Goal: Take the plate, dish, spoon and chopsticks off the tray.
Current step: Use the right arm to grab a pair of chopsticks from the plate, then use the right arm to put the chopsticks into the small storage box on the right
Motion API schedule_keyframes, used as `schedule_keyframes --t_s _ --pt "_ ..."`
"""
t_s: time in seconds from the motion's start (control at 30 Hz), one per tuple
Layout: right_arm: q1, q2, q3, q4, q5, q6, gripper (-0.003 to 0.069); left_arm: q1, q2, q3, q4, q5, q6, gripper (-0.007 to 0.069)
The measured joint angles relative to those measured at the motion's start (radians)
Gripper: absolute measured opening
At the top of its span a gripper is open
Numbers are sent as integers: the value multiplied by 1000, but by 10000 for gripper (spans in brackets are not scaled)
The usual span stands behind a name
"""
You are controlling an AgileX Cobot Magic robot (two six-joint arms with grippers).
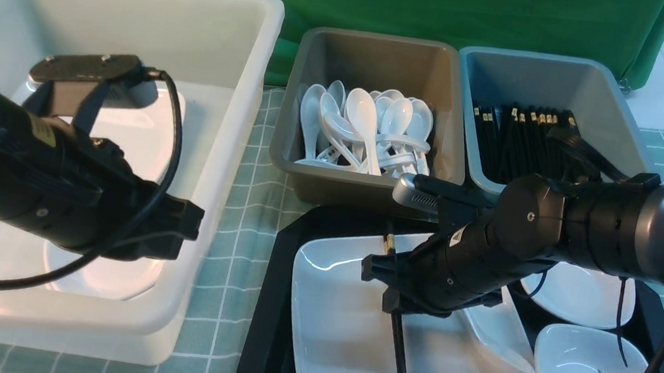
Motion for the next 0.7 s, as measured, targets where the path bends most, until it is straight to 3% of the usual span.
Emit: schedule_keyframes --t_s 0.47,0.6,0.7 --pt "-2 -188 0 -5 119 -30 72 0 -1 0 0 0 1 11" --pt "-84 -263 -53 -5 168 -59 72 0 -1 0 0 -1 1 11" --pt "-201 -260 -139 -6 194 -90 72 0 -1 0 0 -1 1 11"
